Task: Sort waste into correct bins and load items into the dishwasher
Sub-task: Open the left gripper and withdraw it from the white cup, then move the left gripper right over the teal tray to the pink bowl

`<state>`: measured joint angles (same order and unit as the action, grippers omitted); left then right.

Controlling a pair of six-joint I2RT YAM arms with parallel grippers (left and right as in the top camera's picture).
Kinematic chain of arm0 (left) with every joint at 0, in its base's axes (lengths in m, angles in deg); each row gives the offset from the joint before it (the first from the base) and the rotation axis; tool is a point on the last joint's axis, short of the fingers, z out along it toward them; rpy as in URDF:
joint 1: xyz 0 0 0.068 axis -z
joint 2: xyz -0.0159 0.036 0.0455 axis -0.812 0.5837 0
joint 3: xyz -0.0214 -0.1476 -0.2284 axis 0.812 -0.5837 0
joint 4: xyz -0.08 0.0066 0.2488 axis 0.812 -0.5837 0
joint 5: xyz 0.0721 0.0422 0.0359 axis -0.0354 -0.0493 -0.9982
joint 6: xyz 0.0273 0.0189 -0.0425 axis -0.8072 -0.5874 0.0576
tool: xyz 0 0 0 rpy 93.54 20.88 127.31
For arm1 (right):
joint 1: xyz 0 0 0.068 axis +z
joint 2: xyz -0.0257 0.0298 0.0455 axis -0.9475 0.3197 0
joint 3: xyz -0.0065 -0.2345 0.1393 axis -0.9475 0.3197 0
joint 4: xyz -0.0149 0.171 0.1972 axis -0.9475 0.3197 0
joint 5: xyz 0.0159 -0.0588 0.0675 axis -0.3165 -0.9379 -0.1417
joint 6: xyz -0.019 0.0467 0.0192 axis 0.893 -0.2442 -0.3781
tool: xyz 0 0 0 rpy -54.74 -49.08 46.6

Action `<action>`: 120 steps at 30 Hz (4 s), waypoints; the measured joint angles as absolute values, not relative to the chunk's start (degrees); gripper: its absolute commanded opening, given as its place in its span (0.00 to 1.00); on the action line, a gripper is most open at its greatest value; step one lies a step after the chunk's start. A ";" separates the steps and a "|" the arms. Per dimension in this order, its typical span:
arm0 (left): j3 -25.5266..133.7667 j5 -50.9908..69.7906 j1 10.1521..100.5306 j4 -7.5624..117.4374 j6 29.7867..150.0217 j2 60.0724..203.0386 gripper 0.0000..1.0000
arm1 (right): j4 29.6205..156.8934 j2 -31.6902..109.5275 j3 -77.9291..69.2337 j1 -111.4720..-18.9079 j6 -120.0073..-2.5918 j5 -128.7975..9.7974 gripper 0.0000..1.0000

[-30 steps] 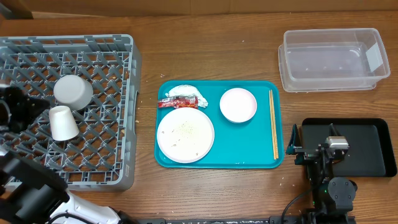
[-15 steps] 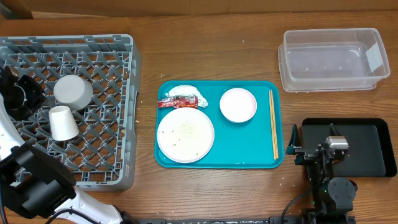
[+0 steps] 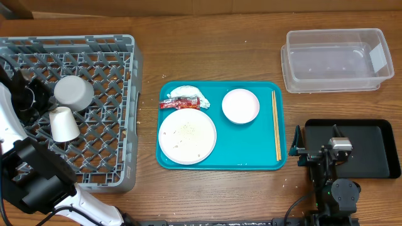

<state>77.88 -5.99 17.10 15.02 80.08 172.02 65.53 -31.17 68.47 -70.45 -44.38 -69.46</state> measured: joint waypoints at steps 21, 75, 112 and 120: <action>80.17 -19.49 10.79 2.67 92.63 171.98 0.04 | 65.60 -31.17 68.47 -70.47 -44.40 -69.48 1.00; 69.42 -10.40 15.64 10.16 86.70 162.06 0.04 | 65.58 -31.17 68.47 -70.47 -44.38 -69.43 1.00; 95.58 -1.66 82.30 -7.52 80.67 161.51 1.00 | 65.58 -31.17 68.47 -70.45 -44.38 -69.46 1.00; 94.51 -13.62 91.85 -7.54 90.61 161.51 1.00 | 65.60 -31.17 68.47 -70.47 -44.40 -69.48 1.00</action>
<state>94.51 -13.62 91.85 -7.54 90.61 161.51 65.60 -31.17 68.47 -70.47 -44.40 -69.48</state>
